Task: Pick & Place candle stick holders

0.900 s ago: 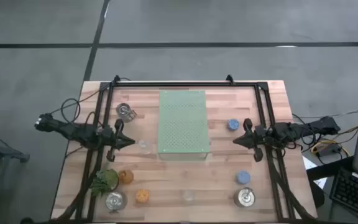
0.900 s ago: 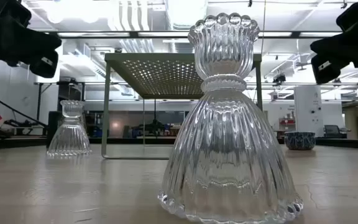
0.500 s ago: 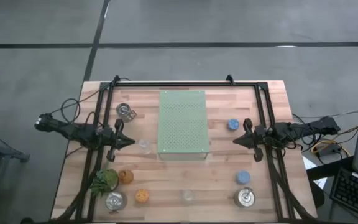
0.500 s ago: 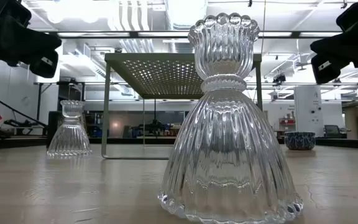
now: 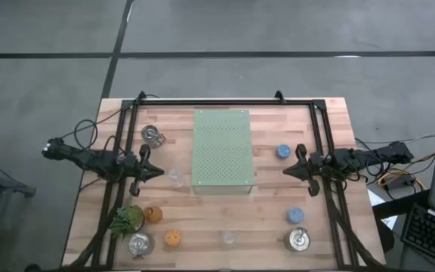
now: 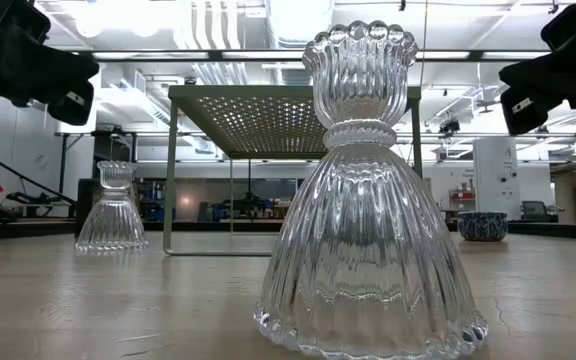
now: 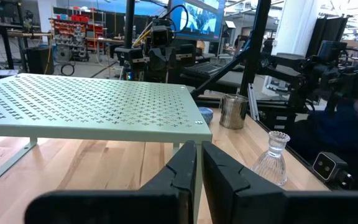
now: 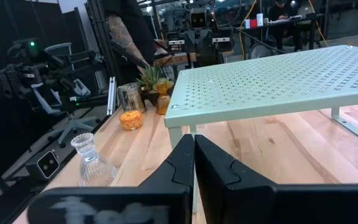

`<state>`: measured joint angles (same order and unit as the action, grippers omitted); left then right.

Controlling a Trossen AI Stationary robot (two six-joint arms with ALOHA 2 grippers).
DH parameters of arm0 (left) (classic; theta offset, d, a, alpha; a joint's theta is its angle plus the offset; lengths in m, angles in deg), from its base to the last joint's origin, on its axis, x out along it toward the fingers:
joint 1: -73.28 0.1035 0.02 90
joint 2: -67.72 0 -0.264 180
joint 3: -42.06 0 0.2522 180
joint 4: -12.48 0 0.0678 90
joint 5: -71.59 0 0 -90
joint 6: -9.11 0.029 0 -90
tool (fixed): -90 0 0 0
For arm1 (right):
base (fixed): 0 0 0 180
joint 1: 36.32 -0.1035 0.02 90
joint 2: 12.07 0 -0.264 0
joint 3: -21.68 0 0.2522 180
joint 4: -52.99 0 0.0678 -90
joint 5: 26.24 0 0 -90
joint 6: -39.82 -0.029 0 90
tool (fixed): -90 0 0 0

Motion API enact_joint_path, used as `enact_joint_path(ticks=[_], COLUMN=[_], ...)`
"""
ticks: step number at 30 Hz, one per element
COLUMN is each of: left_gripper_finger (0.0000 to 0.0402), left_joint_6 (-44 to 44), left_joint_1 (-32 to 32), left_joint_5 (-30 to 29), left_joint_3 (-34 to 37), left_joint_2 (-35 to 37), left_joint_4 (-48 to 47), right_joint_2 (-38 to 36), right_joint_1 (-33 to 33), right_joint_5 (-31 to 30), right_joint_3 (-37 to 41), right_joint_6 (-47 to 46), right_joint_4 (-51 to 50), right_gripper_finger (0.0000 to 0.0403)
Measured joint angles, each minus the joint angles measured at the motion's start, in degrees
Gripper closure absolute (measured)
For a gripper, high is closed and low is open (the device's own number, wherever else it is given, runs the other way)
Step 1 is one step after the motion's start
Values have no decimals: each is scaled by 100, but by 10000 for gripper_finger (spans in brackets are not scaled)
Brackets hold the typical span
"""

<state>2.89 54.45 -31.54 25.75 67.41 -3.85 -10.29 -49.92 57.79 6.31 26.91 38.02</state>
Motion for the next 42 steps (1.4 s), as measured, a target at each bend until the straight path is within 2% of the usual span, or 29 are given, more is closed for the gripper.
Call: enact_joint_path(ticks=[31, 38, 42], left_gripper_finger=[374, 374, 374], left_joint_6=[0, 0, -1], left_joint_1=[-1, -1, 0], left_joint_5=[-2, -2, 0], left_joint_3=[0, 0, 0], left_joint_2=[2, -1, 2], left_joint_4=[-1, 1, -2], right_joint_2=[0, 4, 63], right_joint_1=[1, 1, -1], right_joint_5=[-2, -7, 3], right_joint_3=[0, 0, 2], right_joint_6=[2, 125, 431], right_joint_4=[10, 676, 1488], right_gripper_finger=[394, 394, 394])
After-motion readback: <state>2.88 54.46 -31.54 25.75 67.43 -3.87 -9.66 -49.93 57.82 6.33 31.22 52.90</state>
